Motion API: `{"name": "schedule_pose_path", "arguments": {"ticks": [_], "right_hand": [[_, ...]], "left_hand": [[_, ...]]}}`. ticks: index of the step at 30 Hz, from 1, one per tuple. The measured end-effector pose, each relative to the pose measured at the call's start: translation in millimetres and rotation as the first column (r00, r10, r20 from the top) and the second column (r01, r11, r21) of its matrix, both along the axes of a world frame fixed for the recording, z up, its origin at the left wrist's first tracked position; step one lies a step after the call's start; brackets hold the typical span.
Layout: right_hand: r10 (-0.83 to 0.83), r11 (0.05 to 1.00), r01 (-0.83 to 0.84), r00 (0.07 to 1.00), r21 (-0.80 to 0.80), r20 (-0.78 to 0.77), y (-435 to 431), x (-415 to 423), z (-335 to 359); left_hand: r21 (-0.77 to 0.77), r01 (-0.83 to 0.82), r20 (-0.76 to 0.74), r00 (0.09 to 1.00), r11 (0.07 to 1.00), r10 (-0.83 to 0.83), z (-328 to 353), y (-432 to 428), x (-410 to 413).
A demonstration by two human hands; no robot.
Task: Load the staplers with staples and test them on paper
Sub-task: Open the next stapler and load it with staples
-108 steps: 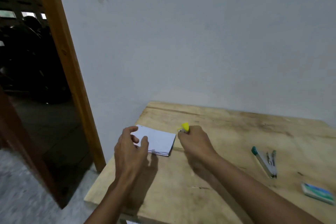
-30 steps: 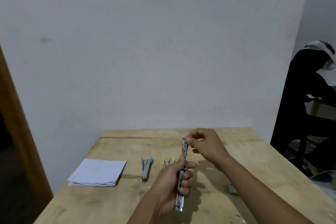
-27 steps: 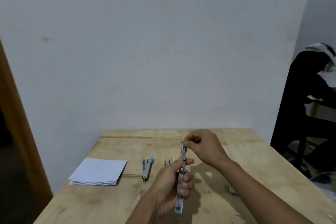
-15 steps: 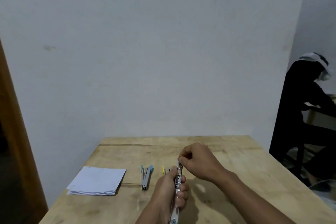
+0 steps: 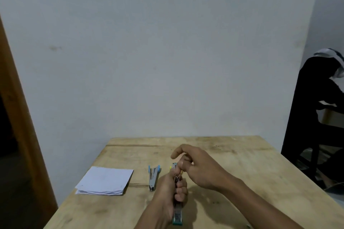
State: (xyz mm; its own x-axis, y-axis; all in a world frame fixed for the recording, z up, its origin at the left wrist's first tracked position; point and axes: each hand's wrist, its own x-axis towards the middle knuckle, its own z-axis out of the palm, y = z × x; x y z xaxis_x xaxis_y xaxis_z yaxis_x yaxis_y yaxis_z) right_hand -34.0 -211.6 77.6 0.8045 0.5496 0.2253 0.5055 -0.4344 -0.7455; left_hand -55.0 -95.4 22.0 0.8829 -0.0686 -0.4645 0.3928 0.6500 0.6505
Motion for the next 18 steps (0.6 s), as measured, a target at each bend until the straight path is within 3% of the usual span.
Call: {"name": "schedule_pose_path", "arguments": {"ticks": [3, 12, 15, 18], "right_hand": [[0.042, 0.999, -0.043, 0.998, -0.027, -0.042, -4.7, -0.4, 1.9], [0.004, 1.0, -0.004, 0.995, -0.009, -0.098, -16.4, 2.9, 4.2], [-0.11, 0.994, 0.11, 0.993, 0.012, -0.035, -22.3, 9.9, 4.8], [-0.205, 0.974, 0.215, 0.969, -0.066, 0.139, -28.2, 19.6, 1.6]], "left_hand": [[-0.007, -0.039, -0.013, 0.999, 0.999, 0.038, -5.5, 5.5, -1.0], [-0.355, 0.033, 0.034, 0.999, 0.934, -0.023, -7.5, 12.9, 2.0], [-0.425, 0.105, 0.043, 0.994, 0.899, -0.096, -5.1, 11.1, 1.7], [-0.437, 0.122, 0.039, 0.992, 0.891, -0.117, -0.1, 6.2, -2.3]]}}
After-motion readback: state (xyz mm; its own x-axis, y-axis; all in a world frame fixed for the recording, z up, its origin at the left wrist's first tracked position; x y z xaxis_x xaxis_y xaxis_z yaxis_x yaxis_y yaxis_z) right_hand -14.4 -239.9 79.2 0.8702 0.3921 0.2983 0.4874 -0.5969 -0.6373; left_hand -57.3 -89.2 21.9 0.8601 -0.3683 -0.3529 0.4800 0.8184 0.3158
